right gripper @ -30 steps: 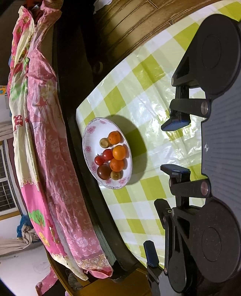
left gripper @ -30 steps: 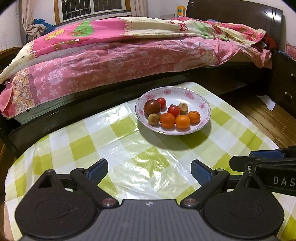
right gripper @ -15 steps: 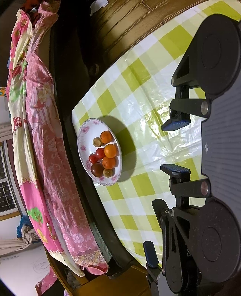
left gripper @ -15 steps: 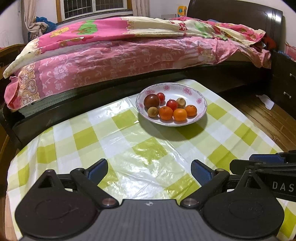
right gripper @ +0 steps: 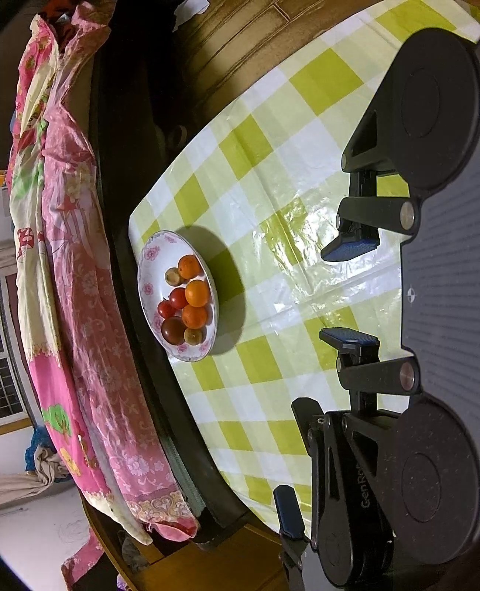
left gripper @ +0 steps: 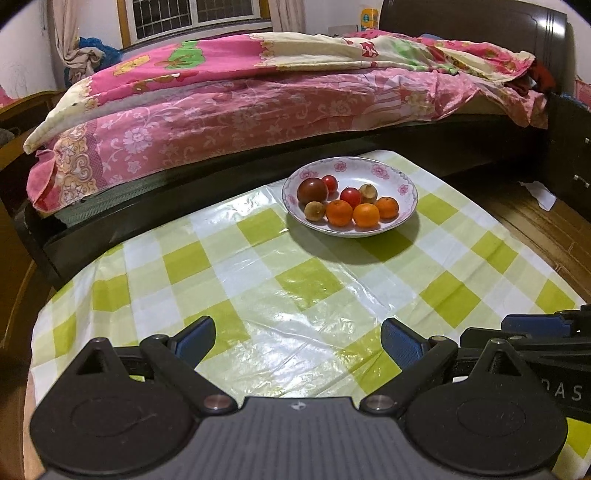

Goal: Organize fruits

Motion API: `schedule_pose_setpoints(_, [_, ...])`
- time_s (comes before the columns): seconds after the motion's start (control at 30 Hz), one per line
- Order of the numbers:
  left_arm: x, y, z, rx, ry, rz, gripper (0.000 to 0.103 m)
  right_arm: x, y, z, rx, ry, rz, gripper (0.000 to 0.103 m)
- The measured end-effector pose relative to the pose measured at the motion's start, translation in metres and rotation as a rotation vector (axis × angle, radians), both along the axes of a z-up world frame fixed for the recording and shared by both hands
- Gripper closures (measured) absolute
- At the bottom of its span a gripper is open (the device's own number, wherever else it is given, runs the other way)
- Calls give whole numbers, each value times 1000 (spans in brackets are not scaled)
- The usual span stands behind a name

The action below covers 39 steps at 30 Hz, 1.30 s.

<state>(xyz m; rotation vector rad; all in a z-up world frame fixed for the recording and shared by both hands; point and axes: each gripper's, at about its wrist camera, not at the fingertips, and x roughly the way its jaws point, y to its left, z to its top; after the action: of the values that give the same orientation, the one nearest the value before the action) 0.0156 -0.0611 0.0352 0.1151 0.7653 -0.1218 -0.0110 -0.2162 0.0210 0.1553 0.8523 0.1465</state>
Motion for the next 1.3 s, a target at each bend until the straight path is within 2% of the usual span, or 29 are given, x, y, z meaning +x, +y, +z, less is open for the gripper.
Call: schedule_pose_setpoints(1.3, [-11,5,-7,11,23,19,0,-6,6,-5,-15,29,20,65])
